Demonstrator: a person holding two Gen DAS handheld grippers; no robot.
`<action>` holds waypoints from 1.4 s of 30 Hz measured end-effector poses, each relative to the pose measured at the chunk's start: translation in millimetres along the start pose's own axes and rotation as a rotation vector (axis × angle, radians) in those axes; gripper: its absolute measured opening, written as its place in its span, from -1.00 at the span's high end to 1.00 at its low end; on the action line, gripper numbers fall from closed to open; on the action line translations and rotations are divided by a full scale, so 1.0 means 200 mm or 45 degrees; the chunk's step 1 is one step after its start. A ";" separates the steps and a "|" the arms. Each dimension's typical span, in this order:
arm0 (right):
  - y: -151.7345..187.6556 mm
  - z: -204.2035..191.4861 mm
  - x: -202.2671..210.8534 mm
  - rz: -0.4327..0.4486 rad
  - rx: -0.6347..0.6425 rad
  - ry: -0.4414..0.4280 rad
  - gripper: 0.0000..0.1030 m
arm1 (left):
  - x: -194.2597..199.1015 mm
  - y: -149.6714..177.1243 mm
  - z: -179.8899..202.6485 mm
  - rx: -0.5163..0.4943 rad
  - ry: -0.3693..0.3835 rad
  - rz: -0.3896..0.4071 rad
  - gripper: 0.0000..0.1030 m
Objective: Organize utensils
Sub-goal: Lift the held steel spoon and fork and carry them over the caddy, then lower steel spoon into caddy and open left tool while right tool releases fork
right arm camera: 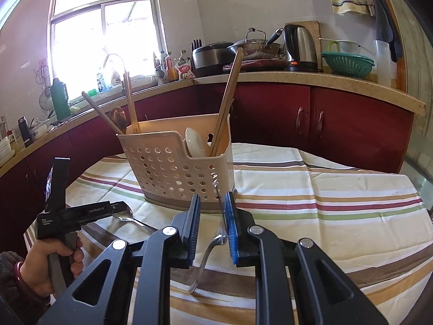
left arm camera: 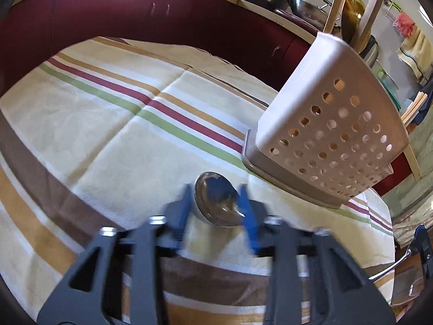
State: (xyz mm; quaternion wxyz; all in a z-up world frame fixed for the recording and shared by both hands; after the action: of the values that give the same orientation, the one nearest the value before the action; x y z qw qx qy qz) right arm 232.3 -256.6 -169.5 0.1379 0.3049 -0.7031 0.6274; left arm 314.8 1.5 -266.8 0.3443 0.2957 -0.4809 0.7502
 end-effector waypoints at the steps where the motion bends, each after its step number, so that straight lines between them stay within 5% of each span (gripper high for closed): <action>1: 0.00 0.00 0.00 0.001 0.000 0.002 0.63 | -0.01 0.01 0.00 -0.002 0.010 -0.005 0.74; 13: 0.00 0.01 0.01 0.013 0.018 0.047 0.92 | 0.23 -0.05 0.18 -0.208 0.051 0.184 0.91; 25: 0.02 0.05 0.05 0.004 0.006 0.111 0.96 | 0.49 -0.05 0.36 -0.389 0.080 0.336 0.93; 42: -0.40 -0.11 0.26 0.255 0.146 0.081 0.96 | 0.90 -0.28 0.59 -0.544 0.129 0.579 0.93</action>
State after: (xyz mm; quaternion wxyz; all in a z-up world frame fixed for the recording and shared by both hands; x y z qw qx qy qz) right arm 236.1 -250.8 -72.2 0.0793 0.2205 -0.6881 0.6867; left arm 267.6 -50.0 -55.4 0.2457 0.0639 -0.6635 0.7038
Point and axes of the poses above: each gripper's, at about its wrist camera, not at the fingertips, and x roughly against the way its jaws point, z to its right, y to its underside, the point moved 10 cm from there along -x, roughly the way its jaws point, and after that the axes turned 6 degrees about -z, right-handed, at the moved point
